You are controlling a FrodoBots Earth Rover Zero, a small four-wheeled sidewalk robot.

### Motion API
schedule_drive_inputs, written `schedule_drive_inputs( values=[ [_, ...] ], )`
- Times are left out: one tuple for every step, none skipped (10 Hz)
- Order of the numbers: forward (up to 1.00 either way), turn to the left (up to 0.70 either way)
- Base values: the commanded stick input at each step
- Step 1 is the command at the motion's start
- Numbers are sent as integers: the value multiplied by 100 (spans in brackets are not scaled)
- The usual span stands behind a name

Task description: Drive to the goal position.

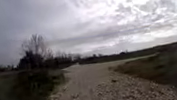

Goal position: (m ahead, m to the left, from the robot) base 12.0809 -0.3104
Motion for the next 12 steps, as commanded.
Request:
schedule_drive_inputs(
  values=[
    [50,0],
    [50,0],
    [50,0],
    [50,0],
    [50,0],
    [50,0],
    [50,0],
    [50,9],
    [50,50],
    [50,3],
    [50,0],
    [50,0]
  ],
)
